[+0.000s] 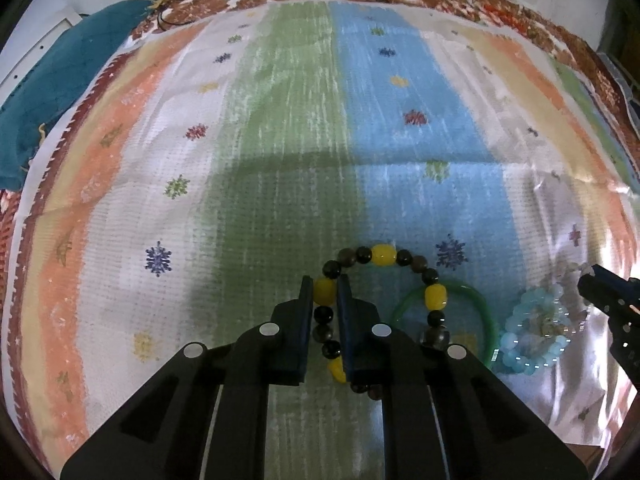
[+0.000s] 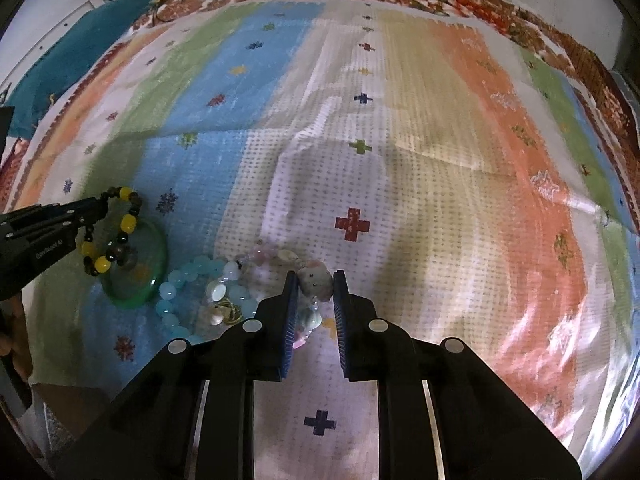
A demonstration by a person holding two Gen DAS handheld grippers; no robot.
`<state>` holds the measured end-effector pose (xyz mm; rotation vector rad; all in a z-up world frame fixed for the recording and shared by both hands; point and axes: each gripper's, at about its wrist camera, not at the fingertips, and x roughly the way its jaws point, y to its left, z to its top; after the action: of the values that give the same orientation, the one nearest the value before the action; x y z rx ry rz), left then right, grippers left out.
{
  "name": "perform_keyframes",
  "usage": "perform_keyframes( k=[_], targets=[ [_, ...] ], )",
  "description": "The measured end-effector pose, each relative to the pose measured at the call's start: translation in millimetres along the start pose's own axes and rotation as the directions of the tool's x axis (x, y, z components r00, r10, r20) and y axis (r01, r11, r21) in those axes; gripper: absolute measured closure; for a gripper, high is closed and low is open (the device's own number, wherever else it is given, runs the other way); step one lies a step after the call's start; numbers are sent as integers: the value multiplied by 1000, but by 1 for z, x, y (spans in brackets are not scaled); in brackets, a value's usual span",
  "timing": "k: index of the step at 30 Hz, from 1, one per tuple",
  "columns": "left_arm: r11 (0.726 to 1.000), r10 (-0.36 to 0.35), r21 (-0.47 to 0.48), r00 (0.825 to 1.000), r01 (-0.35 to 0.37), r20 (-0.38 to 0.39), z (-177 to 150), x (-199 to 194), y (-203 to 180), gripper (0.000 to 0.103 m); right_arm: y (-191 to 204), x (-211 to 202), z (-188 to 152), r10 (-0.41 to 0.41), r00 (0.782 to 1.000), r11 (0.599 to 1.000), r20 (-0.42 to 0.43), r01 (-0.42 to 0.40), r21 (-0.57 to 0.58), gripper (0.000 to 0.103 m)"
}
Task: Organize jewelry
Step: 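Grasp the yellow-black bracelet with the left tool while the right grasps the pale pink-white bracelet, then lift both held bracelets and carry them toward the silver box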
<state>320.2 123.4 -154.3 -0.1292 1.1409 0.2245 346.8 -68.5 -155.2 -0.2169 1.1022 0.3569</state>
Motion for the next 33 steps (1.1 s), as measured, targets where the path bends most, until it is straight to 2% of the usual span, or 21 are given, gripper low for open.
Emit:
perform_keyframes(
  k=[9,28,33],
  targets=[
    [998,-55,33,996,53,70,-1,-41,-17,92,11,-28,-2,11,999,1000,48,-10,-21,85],
    [995,-88,50,990,83,108,-17,-81,-30,92,6,-71,-8,29,994,998,103,-34,44,85],
    [995,-100,22,986,98,136,-19,-98,-24,92,11,-84,-11,37,992,998,124,-43,41,85]
  ],
)
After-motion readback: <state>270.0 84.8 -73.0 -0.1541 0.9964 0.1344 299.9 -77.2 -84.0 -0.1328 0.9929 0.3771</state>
